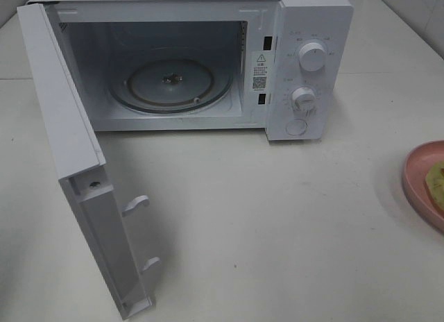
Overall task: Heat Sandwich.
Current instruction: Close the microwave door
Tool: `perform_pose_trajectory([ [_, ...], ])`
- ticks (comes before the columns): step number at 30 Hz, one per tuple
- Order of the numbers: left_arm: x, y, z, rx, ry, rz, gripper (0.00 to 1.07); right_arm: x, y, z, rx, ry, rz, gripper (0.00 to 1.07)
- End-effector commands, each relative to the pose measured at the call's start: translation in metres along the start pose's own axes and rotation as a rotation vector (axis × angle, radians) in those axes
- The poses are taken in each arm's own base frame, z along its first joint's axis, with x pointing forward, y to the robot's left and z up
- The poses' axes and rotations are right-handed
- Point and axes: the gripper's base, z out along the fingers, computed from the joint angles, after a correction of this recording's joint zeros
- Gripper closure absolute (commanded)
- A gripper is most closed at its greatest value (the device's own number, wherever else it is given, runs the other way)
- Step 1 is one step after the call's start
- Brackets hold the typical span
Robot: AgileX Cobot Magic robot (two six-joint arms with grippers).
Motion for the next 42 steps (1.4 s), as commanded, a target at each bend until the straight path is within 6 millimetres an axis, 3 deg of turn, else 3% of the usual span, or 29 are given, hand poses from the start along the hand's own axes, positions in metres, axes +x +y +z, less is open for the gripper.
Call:
perform_pose_trajectory([
  [1,0.004,-0.002,0.017,0.016,-0.076,0.005,1.07,0.001,0.0,-0.004,0.002,-0.043,-0.001,0.32],
  [8,0.013,-0.005,0.05,0.046,-0.224,0.01,1.07,0.001,0.0,-0.004,0.002,-0.043,-0.001,0.32],
  [15,0.011,-0.008,0.07,0.073,-0.344,0.023,1.07,0.001,0.0,-0.004,0.002,-0.043,-0.001,0.32],
  [30,0.017,-0.029,0.134,0.273,-0.327,0.097,1.07,0.001,0.0,-0.004,0.002,-0.043,-0.001,0.32],
  [36,0.015,-0.036,0.147,0.325,-0.326,0.1,1.07,0.001,0.0,-0.004,0.002,-0.043,-0.001,0.32],
  [42,0.02,-0.062,0.158,0.394,-0.285,0.15,1.07,0.001,0.0,-0.004,0.002,-0.043,-0.001,0.32],
])
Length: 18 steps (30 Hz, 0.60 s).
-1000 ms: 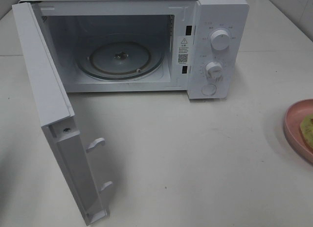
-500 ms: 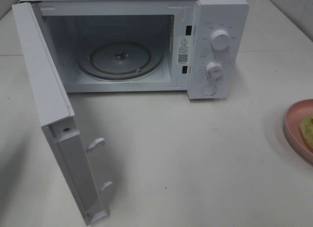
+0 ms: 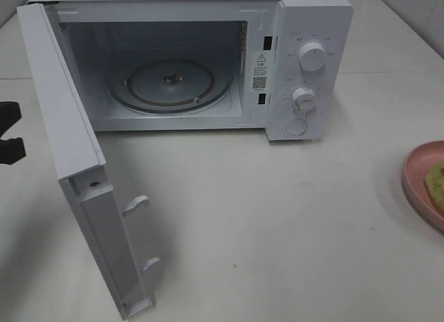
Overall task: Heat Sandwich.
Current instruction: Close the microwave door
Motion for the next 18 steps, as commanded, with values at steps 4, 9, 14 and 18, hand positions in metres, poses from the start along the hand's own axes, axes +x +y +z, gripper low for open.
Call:
perform_pose_trajectory([
  [4,0.001,-0.014,0.01,0.026,-0.005,0.001,1.07,0.001,0.0,-0.004,0.001,-0.043,-0.002,0.32],
  [9,0.002,-0.026,0.018,0.038,-0.007,0.002,1.07,0.001,0.0,-0.004,0.001,-0.043,-0.002,0.32],
  [14,0.002,-0.033,0.026,0.059,-0.002,-0.001,1.07,0.001,0.0,-0.004,0.001,-0.043,-0.002,0.32],
  [18,-0.001,-0.041,0.033,0.074,-0.006,-0.004,1.07,0.001,0.0,-0.004,0.001,-0.043,-0.002,0.32],
])
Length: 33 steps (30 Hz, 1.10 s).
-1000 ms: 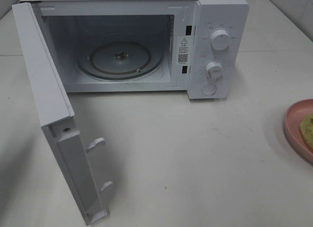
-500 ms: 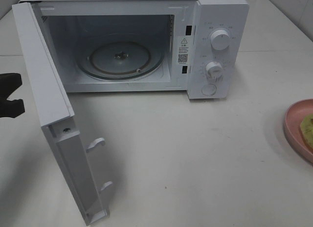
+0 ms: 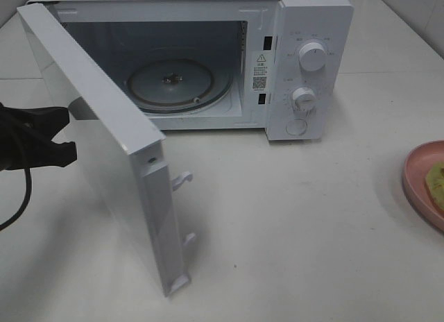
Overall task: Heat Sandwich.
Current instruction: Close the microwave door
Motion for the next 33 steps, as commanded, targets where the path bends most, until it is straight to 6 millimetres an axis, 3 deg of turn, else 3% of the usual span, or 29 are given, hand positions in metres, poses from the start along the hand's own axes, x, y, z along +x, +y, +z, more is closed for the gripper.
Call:
perform_pose_trajectory([
  [1,-0.007,-0.008,0.007,0.017,-0.032,0.004,1.07,0.001,0.0,-0.004,0.001,-0.043,-0.002,0.32],
  [16,-0.015,-0.047,0.037,0.09,-0.049,0.004,1.07,0.001,0.0,-0.004,0.001,-0.043,-0.001,0.32],
  [33,-0.039,-0.084,0.077,0.119,-0.05,0.031,1.07,0.001,0.0,-0.004,0.001,-0.043,-0.002,0.32],
])
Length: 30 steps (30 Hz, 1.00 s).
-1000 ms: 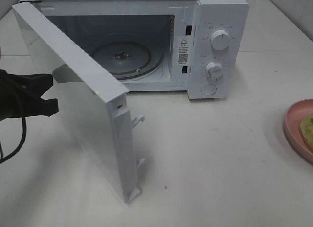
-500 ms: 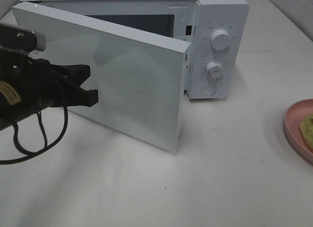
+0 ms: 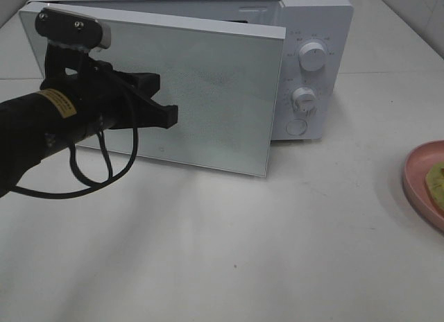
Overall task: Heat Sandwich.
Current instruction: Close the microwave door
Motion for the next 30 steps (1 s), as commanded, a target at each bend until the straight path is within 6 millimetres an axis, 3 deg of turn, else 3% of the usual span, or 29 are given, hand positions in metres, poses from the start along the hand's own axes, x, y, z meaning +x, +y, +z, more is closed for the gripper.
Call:
perform_pose_trajectory([
  [1,-0.005,-0.009,0.01,0.015,-0.013,-0.006,1.07,0.001,0.0,-0.004,0.001,-0.043,-0.002,0.32],
  [9,-0.006,-0.025,0.03,0.038,-0.017,-0.016,1.07,0.001,0.0,-0.004,0.001,-0.043,-0.002,0.32],
  [30,-0.017,-0.037,0.079,0.038,-0.006,-0.031,1.07,0.001,0.0,-0.004,0.001,-0.043,-0.002,0.32],
])
